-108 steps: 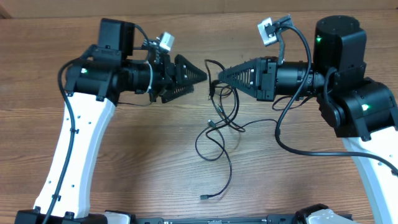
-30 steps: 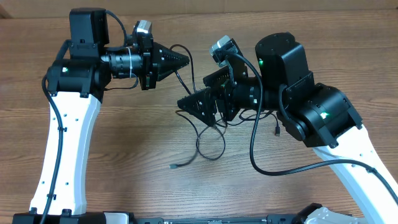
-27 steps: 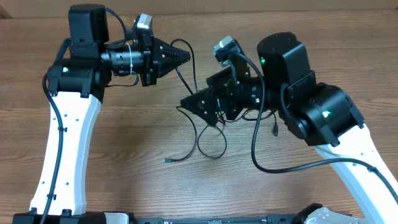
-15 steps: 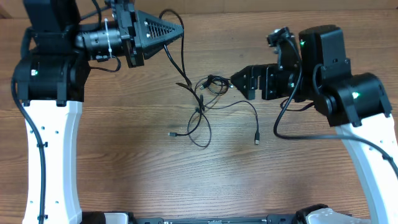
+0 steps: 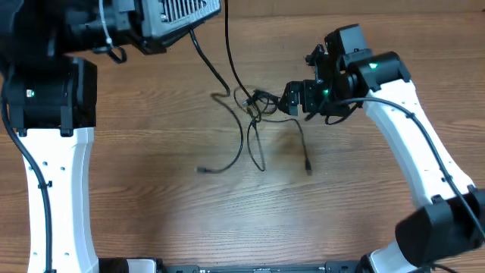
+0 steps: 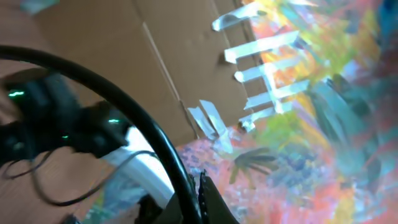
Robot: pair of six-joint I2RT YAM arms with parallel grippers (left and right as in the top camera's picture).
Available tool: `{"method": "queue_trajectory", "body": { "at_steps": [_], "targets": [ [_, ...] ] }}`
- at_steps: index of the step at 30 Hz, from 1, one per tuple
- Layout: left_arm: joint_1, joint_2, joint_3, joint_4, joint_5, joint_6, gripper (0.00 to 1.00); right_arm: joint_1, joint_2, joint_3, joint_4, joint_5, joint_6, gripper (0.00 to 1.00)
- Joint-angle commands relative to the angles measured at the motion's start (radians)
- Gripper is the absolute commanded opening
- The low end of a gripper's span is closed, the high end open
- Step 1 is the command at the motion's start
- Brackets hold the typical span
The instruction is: Untangle cables
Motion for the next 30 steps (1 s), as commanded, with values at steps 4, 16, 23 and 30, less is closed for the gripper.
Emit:
{"method": "queue_trajectory", "body": {
  "at_steps": [4, 16, 23, 30],
  "targets": [
    [0.0, -0.011, 0.017, 0.215, 0.032, -0.307, 0.04, -0.001, 0.093, 0.001, 0.018, -0.01, -0.008, 1.0],
    [0.0, -0.011, 0.017, 0.215, 0.034, -0.307, 0.04, 0.005, 0.116, -0.098, 0.179, -0.237, -0.01, 1.0],
    [0.0, -0.011, 0.017, 0.214, 0.061, -0.296, 0.04, 0.065, 0.116, -0.118, 0.329, -0.33, 0.016, 1.0],
    [-0.01, -0.012, 0.017, 0.215, 0.114, -0.322, 0.04, 0.101, 0.122, -0.124, 0.437, -0.183, 0.188, 1.0]
  ]
}}
